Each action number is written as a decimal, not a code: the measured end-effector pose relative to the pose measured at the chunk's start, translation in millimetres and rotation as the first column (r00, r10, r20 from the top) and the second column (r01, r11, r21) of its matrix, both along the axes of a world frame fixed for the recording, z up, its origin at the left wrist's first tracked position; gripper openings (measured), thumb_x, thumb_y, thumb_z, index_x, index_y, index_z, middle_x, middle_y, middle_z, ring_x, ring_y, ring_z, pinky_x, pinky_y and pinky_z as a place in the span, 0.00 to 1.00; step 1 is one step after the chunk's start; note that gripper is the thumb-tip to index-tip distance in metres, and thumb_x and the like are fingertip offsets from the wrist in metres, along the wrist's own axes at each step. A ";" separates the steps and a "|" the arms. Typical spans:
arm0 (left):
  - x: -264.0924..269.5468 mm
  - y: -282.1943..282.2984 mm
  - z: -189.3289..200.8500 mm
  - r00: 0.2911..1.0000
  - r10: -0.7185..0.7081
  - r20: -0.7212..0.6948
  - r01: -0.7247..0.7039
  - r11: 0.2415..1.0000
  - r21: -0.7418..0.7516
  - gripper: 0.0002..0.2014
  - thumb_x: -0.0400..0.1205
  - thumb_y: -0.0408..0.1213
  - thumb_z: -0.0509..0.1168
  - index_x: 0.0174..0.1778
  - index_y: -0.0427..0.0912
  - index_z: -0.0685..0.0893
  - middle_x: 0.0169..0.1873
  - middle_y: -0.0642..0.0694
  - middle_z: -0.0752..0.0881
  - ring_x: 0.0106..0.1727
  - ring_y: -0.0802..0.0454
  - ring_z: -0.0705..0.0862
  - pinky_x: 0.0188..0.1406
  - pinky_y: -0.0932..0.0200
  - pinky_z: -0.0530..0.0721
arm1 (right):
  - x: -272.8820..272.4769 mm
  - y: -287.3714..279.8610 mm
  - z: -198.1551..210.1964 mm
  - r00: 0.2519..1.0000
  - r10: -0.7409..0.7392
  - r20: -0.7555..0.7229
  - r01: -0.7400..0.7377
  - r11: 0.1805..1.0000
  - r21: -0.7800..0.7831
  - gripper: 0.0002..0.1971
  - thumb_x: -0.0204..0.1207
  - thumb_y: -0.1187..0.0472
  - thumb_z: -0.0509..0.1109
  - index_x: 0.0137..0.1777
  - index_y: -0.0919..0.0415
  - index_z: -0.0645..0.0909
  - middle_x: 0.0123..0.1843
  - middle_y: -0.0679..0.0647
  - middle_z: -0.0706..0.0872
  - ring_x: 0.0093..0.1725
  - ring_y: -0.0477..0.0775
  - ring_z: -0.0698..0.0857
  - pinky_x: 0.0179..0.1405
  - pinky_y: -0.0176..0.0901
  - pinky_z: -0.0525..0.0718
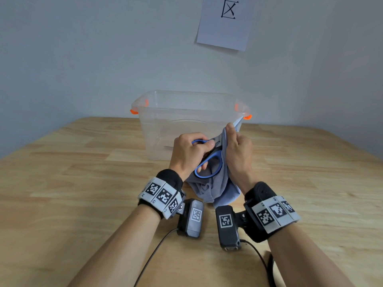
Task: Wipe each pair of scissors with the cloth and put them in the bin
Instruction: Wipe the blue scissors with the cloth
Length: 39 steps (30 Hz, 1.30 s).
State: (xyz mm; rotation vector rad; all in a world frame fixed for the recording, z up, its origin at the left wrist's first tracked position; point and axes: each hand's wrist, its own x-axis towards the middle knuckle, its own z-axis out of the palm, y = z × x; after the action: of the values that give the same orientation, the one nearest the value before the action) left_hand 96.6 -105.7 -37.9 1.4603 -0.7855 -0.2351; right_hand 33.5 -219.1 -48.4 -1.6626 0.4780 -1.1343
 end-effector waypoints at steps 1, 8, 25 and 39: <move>0.5 -0.5 0.0 1.000 0.004 -0.022 -0.004 1.000 -0.008 0.11 0.81 0.30 0.70 0.34 0.29 0.84 0.18 0.38 0.75 0.16 0.42 0.73 0.14 0.61 0.69 | -0.9 -0.4 0.1 0.998 0.061 0.029 -0.063 0.996 0.061 0.28 0.88 0.49 0.61 0.27 0.63 0.67 0.24 0.52 0.68 0.28 0.52 0.67 0.29 0.48 0.66; 3.3 -0.3 0.8 0.997 0.037 -0.066 -0.042 0.996 -0.079 0.13 0.82 0.29 0.70 0.29 0.35 0.84 0.17 0.39 0.76 0.17 0.41 0.74 0.17 0.59 0.72 | -14.3 -2.4 7.3 0.863 0.419 0.280 -0.500 0.788 0.361 0.23 0.90 0.53 0.58 0.42 0.71 0.81 0.32 0.59 0.87 0.31 0.53 0.86 0.34 0.44 0.84; 5.5 1.5 0.1 0.997 0.070 -0.030 -0.071 0.996 -0.051 0.11 0.82 0.30 0.70 0.33 0.34 0.84 0.17 0.39 0.77 0.17 0.41 0.75 0.15 0.60 0.71 | -11.2 -9.3 2.3 0.807 0.539 0.240 -0.590 0.729 0.347 0.12 0.80 0.64 0.70 0.56 0.74 0.84 0.50 0.69 0.90 0.49 0.65 0.90 0.54 0.53 0.89; 5.8 2.1 2.6 0.984 0.168 0.052 -0.165 0.985 -0.049 0.10 0.81 0.29 0.70 0.34 0.30 0.85 0.15 0.44 0.75 0.14 0.46 0.74 0.14 0.60 0.71 | -11.2 -7.2 12.1 0.842 0.519 0.146 -0.537 0.780 0.322 0.10 0.85 0.63 0.66 0.51 0.69 0.86 0.47 0.66 0.91 0.47 0.61 0.90 0.49 0.49 0.89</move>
State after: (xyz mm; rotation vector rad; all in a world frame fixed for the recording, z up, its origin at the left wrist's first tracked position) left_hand 102.4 -103.6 -35.3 1.4865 -0.7045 -0.0492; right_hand 22.3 -226.4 -36.3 -1.3254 0.1433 -0.6201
